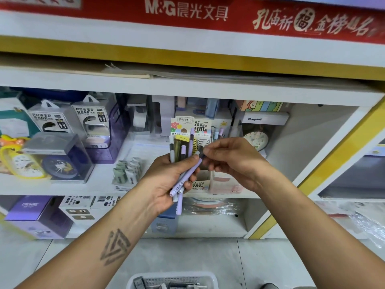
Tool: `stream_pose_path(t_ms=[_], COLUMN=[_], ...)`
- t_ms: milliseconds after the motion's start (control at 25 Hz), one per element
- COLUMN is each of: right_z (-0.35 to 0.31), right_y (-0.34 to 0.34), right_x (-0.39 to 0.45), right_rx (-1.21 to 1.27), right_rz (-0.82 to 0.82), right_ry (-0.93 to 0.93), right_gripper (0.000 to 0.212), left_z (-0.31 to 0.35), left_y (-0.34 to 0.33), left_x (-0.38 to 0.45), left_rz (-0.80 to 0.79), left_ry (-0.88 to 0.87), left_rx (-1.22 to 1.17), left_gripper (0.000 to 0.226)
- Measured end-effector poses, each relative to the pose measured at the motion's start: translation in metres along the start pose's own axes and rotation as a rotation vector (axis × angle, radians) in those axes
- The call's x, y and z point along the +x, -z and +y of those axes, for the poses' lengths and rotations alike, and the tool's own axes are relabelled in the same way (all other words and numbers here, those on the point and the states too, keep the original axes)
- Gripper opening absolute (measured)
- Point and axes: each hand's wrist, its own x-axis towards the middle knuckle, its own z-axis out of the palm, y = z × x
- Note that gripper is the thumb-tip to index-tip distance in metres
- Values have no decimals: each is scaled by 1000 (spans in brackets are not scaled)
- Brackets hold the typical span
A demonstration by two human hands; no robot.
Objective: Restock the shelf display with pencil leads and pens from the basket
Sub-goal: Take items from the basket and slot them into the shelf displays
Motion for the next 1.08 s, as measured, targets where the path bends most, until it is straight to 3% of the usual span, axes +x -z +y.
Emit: stream_pose_path(t_ms=[80, 200, 280, 360, 440, 520, 840, 1080], right_z=[-3, -10, -13, -11, -4, 6, 19, 21], right_y=[7, 27, 43, 50, 48, 43, 34, 30], right_x=[-3, -2, -1, 2, 3, 7, 19, 22], right_rx=[151, 275, 128, -206, -557, -747, -906, -1053], right_rz=[46, 350, 606, 738, 738, 668, 586, 498], right_ry=[19, 155, 302, 412, 483, 531, 636, 614], right_gripper=[7, 11, 15, 9, 10, 8, 4, 15], left_z=[-1, -3, -4, -4, -6, -7, -6, -7], left_y=[-5, -9, -10, -10, -10, -9, -4, -4], left_x=[0, 2, 4, 6, 7, 7, 7, 6], left_rz=[-11, -8, 0, 1, 0, -2, -26, -49], left_ry=[0, 25, 26, 17, 15, 12, 11, 6], left_rx=[-6, -42, -38, -29, -27, -23, -4, 6], left_gripper=[17, 24, 26, 26, 28, 30, 20, 23])
